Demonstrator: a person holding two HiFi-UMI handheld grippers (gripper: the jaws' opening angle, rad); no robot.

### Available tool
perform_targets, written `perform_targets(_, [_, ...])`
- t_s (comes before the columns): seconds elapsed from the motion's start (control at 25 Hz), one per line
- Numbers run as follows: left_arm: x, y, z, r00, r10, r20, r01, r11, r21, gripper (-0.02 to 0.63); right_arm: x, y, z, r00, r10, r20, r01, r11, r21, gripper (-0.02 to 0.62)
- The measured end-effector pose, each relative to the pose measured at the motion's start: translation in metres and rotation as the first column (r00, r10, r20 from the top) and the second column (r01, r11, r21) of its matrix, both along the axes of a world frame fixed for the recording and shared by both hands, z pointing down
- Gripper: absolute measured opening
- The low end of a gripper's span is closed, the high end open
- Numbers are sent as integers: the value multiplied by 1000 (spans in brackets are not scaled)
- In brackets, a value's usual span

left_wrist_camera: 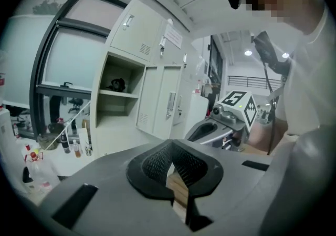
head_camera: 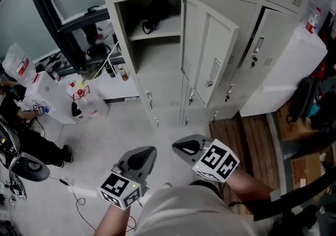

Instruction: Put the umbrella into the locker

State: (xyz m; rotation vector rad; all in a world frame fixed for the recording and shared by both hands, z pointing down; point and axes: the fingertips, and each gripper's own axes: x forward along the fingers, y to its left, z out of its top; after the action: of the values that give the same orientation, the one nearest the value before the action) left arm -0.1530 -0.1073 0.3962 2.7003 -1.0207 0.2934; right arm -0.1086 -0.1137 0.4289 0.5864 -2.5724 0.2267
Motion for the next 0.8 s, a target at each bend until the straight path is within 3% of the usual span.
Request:
perform_targets(0.36, [-26, 49, 40, 995, 93, 40, -91, 995, -44, 9, -31, 46, 13, 996, 82, 41, -82, 997, -6, 15])
perform_targets(0.8, [-32, 65, 56, 989, 147, 25, -145, 987, -74, 9, -42, 62, 18, 991, 129, 26, -129, 991, 16, 15])
